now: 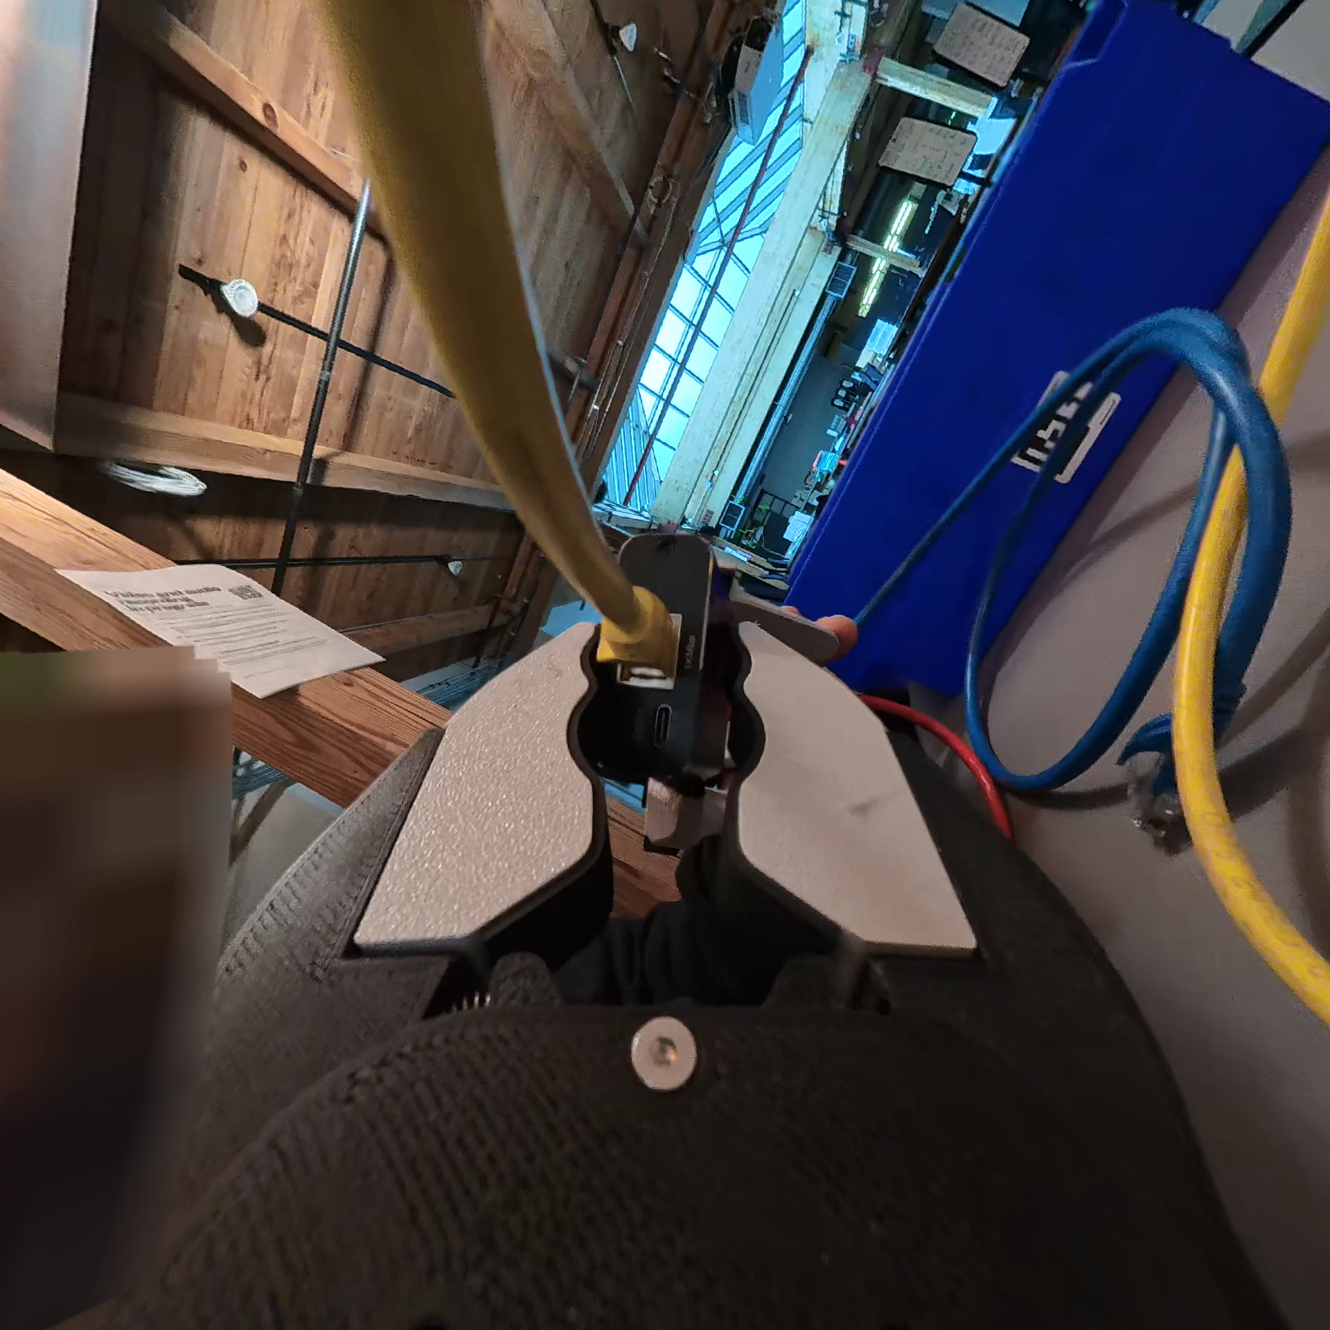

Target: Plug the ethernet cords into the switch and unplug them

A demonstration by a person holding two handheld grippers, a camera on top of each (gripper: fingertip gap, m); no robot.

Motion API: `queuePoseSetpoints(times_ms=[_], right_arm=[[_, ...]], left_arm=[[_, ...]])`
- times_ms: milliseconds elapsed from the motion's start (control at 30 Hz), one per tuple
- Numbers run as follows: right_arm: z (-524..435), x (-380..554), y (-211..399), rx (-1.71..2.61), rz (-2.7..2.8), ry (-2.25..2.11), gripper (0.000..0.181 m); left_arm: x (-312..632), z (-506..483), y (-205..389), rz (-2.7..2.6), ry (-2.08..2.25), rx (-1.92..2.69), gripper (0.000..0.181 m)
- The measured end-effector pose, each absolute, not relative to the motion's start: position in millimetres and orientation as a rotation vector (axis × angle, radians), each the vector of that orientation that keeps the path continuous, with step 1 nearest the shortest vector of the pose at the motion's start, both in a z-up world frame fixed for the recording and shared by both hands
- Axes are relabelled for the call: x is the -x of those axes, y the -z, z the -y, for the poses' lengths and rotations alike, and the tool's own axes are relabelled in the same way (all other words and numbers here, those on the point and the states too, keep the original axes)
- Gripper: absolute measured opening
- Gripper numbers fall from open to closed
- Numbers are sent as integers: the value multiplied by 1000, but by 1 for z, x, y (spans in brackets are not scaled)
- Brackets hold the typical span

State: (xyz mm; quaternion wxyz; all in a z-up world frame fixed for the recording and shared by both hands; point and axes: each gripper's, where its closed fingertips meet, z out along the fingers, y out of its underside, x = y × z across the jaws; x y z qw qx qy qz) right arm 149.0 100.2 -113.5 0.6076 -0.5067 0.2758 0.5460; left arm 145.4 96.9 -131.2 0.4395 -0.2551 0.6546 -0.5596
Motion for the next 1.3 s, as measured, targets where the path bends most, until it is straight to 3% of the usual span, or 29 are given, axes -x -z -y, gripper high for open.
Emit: queuePoseSetpoints(times_ms=[133,400,567,1300], right_arm=[[-100,-156,119,1261,-649,-1123,54],[-93,-176,110,1127,-733,-1062,40],[-89,-178,99,1059,-745,-1022,21],[-76,-186,93,1074,-785,-879,15]], left_arm=[[-147,-107,125,-1575,1378,669,61],[-152,-109,121,-1523,1301,729,61],[-153,-103,120,-1514,1225,742,61],[-154,-91,119,-1473,1155,815,61]])
